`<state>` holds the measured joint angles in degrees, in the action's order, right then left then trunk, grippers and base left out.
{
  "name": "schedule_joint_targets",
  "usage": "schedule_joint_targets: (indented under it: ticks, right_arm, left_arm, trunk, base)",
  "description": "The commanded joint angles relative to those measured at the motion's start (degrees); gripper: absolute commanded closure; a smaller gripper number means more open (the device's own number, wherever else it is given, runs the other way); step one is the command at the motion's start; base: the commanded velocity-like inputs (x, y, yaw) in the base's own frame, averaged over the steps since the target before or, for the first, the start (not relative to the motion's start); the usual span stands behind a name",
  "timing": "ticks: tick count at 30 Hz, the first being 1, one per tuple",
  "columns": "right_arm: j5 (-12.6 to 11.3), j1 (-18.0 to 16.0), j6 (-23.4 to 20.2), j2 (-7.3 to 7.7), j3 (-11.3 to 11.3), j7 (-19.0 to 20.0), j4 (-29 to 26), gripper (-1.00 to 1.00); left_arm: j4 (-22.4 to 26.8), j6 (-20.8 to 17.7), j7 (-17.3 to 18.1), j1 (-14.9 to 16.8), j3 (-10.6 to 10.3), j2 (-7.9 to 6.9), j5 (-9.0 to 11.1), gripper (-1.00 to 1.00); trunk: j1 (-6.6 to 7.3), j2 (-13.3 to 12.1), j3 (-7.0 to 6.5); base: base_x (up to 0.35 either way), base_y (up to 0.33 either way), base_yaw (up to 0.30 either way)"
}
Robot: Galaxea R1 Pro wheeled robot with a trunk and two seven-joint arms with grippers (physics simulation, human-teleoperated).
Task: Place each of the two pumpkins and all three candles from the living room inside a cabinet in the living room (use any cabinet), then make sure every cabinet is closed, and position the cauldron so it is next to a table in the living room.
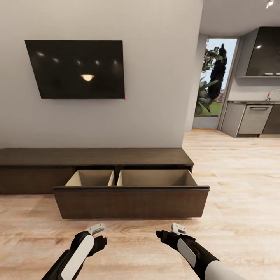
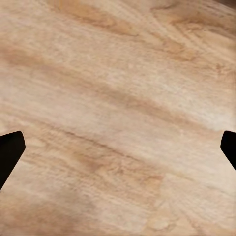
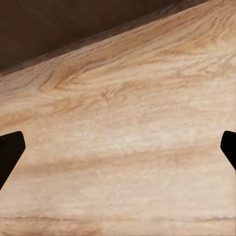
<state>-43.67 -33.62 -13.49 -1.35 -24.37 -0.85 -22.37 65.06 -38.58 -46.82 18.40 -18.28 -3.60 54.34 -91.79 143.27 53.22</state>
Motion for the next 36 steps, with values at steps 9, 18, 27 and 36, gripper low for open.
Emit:
schedule_joint_targets:
  ticks: [9,18,27,36]
  right_arm:
    - [-0.2,0.0,-0.1,-0.05,-0.5,-0.2,0.0,-1.0]
    - [-0.2,0.0,0.0,-0.04,-0.7,0.3,0.0,-1.0]
    - [-0.2,0.0,0.5,0.11,-0.7,0.6,0.0,-1.0]
    - [-0.3,0.0,0.4,-0.05,-0.6,0.2,0.0,-1.0]
  left_arm:
    - [0.0,0.0,0.3,-0.1,0.0,-0.33,1.1,-1.0]
    - [-0.5,0.1,6.7,-0.1,0.2,-0.69,0.8,-1.0]
    - [-0.6,0.0,7.1,-0.1,0.3,-0.7,0.9,-1.0]
    - [-0.6,0.1,7.1,-0.1,0.5,-0.7,0.9,-1.0]
  trunk:
    - [1.2,-2.0,-0.89]
    - [3.18,-5.6,-1.74]
    - [5.15,-9.2,-3.24]
    - [6.47,-11.6,-4.32]
  base:
    - [-0.189,0.16,0.082]
    - [-0.086,0.076,0.136]
    - [-0.003,0.003,0.071]
    - [0.0,0.0,0.256]
